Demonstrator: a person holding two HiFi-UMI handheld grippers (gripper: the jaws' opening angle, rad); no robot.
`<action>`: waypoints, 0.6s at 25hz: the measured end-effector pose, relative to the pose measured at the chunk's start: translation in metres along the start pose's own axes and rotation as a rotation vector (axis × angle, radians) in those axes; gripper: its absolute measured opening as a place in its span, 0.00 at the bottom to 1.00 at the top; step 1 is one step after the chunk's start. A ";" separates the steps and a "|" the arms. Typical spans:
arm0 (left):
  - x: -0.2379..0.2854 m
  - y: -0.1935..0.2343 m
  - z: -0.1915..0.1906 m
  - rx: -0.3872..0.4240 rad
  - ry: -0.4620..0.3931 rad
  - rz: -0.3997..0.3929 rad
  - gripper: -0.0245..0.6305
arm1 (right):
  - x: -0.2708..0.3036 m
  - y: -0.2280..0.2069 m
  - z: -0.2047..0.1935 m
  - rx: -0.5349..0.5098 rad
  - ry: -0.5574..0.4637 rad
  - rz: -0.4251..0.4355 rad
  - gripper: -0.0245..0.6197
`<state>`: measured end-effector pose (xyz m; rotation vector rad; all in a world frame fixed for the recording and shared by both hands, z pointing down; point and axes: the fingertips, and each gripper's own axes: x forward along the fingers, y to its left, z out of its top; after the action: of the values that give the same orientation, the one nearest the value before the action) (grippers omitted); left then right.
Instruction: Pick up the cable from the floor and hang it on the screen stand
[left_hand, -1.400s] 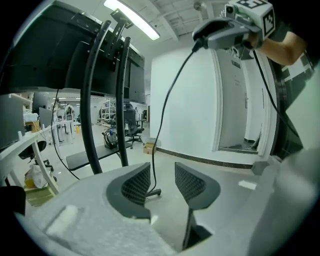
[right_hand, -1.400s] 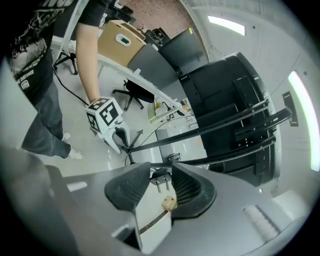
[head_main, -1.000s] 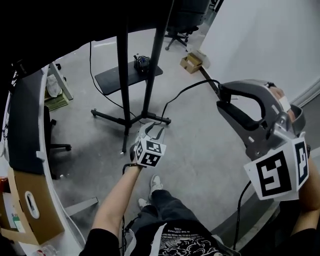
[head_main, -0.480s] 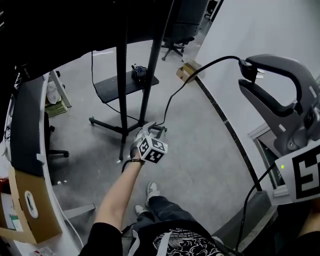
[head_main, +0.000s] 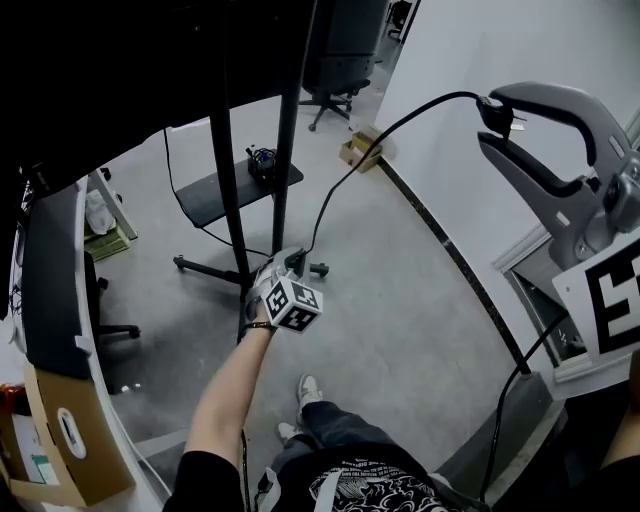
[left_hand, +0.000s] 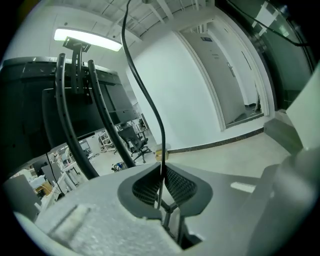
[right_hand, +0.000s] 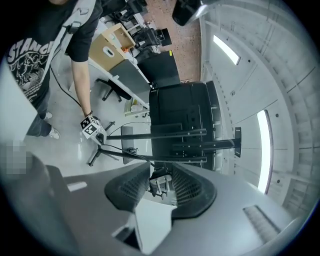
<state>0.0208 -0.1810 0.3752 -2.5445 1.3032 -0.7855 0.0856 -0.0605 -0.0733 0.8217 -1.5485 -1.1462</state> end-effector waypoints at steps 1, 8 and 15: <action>-0.001 0.001 0.001 0.009 -0.001 -0.004 0.07 | 0.000 -0.004 -0.003 0.005 0.006 -0.008 0.25; -0.017 0.027 0.017 0.056 -0.012 -0.038 0.06 | 0.004 -0.028 -0.031 0.049 0.055 -0.077 0.25; -0.050 0.100 0.043 0.025 -0.026 0.011 0.06 | 0.033 -0.058 -0.070 0.113 0.073 -0.189 0.25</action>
<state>-0.0508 -0.2053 0.2821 -2.5176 1.2894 -0.7588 0.1417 -0.1273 -0.1144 1.0931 -1.5101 -1.1569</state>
